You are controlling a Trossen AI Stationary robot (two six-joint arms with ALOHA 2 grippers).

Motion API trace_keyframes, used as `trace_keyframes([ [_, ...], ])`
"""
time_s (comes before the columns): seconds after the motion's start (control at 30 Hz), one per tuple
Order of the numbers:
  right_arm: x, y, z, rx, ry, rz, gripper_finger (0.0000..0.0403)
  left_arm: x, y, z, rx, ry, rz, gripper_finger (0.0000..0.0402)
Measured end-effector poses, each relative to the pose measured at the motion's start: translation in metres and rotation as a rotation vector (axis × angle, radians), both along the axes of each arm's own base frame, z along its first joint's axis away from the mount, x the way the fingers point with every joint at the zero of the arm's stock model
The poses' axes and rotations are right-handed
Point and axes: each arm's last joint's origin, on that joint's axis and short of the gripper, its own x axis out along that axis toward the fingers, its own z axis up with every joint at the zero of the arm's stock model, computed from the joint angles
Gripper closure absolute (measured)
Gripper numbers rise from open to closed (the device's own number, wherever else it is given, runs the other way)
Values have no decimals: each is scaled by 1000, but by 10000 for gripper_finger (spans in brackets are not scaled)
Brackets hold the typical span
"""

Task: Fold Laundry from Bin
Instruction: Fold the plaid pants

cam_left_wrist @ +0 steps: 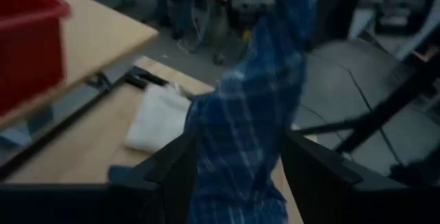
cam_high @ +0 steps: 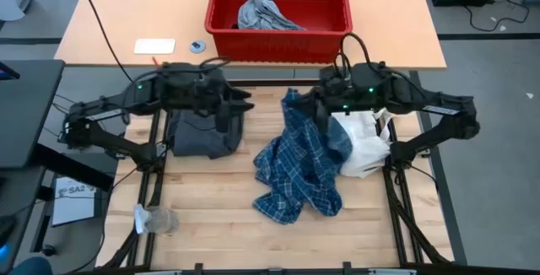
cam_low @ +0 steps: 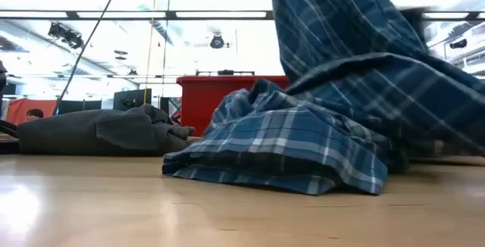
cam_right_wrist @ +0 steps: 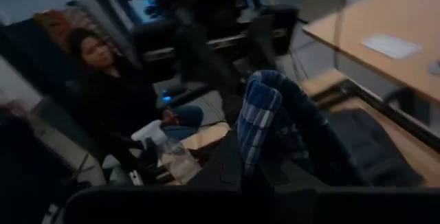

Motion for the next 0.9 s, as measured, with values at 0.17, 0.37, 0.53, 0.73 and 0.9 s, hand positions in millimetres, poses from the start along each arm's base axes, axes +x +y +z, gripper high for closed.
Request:
trace_keyframes([
  [0.17, 28, 0, -11, -64, -1, -31, 395, 0, -4, 3, 33, -25, 15, 191],
  [0.37, 46, -3, -6, -84, -140, -97, 390, 25, -13, -13, 159, 65, 78, 191],
  [0.53, 53, -4, -10, -111, -132, -130, 391, 32, -14, -9, 233, 12, 127, 191],
  [0.73, 53, -6, -10, -132, -134, -192, 390, 34, -11, -3, 303, -38, 122, 192],
  [0.9, 53, -10, -9, -133, -145, -200, 387, 40, -9, -6, 311, -33, 102, 236],
])
